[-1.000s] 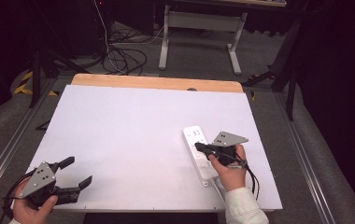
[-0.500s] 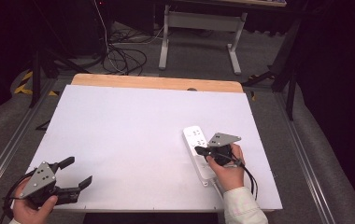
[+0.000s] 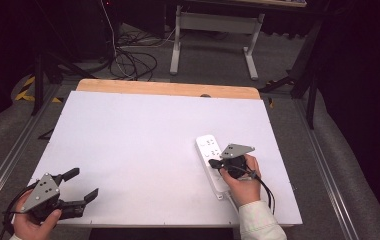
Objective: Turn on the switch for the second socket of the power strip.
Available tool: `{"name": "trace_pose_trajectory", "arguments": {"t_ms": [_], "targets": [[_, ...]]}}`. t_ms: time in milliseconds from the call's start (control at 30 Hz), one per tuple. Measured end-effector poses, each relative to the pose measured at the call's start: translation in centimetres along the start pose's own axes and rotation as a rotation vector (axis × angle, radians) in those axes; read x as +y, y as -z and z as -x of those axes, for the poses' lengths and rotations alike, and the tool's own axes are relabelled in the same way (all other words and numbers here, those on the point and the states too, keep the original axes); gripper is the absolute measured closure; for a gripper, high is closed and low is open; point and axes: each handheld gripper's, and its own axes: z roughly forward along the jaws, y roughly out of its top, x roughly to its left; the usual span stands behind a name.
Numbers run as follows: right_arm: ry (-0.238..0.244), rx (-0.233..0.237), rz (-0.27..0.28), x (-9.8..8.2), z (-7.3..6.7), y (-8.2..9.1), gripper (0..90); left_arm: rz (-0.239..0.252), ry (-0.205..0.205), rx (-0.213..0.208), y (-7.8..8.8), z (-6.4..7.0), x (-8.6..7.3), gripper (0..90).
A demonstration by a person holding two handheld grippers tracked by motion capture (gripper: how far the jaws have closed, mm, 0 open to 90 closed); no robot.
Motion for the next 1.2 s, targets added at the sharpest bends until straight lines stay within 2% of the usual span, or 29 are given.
{"name": "trace_pose_trajectory", "arguments": {"t_ms": [500, 833, 1200], "targets": [[0.011, -0.011, -0.015, -0.07, -0.2, -0.17, 90.0, -0.001, 0.001, 0.001, 0.0, 0.0, -0.01, 11.8], [-0.008, 0.001, -0.008, -0.28, -0.02, -0.22, 90.0, 0.002, 0.005, -0.001, -0.01, 0.08, -0.01, 11.6], [0.009, -0.009, -0.017, -0.27, -0.2, -0.34, 90.0, 0.002, 0.003, -0.002, -0.03, 0.15, -0.02, 11.4]]}}
